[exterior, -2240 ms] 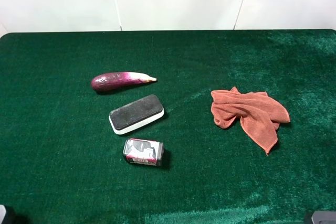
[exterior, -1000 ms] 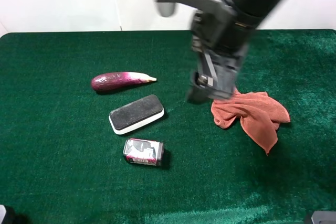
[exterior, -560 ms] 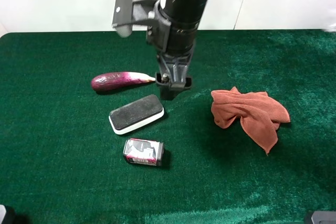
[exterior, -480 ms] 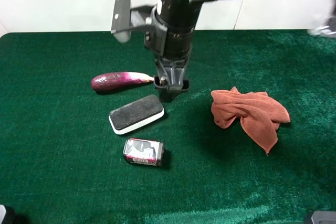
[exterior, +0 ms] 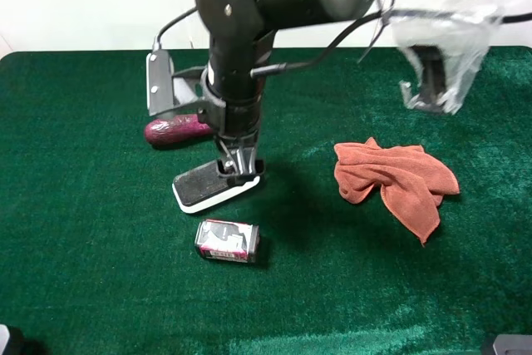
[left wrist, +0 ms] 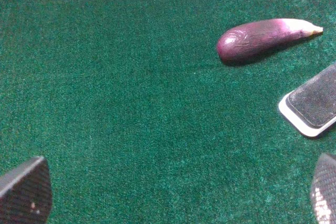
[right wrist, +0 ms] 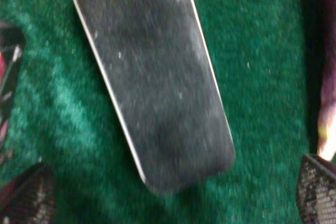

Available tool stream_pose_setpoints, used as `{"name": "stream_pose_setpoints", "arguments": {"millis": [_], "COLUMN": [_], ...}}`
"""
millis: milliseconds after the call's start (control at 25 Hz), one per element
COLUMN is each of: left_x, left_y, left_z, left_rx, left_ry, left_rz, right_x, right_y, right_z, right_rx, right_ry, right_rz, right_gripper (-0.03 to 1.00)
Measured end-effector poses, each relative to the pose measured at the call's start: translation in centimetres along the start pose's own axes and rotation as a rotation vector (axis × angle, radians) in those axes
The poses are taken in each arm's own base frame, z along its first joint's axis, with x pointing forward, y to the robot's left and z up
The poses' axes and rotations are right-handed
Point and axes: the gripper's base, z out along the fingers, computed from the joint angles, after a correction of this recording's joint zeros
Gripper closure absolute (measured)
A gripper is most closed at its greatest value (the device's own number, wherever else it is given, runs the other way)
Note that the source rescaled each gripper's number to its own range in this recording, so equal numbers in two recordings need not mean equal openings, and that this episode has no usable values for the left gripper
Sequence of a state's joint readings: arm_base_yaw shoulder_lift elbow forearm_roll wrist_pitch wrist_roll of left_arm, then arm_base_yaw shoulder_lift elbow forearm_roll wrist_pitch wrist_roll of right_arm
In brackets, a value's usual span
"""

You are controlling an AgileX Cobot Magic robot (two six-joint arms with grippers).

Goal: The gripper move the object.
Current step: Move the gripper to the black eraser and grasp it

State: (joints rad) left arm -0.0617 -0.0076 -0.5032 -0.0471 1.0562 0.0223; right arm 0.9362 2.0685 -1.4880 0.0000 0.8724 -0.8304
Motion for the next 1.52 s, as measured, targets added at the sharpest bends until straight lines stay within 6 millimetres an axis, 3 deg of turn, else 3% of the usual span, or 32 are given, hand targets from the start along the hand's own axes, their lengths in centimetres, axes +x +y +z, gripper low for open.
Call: {"name": "stream_pose_setpoints", "arguments": {"millis": [800, 1280, 1320, 1440, 1520], "left_x": [0.0, 0.0, 0.0, 0.0, 0.0], "left_y": [0.0, 0.0, 0.0, 0.0, 0.0], "left_z": [0.0, 0.0, 0.0, 0.0, 0.0], "left_rx": [0.000, 0.000, 0.000, 0.000, 0.000], "left_ry": [0.000, 0.000, 0.000, 0.000, 0.000], "left_rz": [0.000, 0.000, 0.000, 0.000, 0.000], "right_x": [-1.9, -1.6, -1.6, -1.6, -1.6], "right_y": [-0.9, -0.3, -0.2, -0.2, -0.2], "right_z": [6.0, 8.1, 8.2, 8.2, 8.2], "right_rx": [-0.024, -0.114, -0.120, -0.126, -0.126], "right_ry": [0.006, 0.050, 0.052, 0.054, 0.054], "right_rz": [-0.046, -0.021, -0.018, -0.016, -0.016], "right_gripper": [-0.03, -0.01, 0.05, 0.42, 0.59]}}
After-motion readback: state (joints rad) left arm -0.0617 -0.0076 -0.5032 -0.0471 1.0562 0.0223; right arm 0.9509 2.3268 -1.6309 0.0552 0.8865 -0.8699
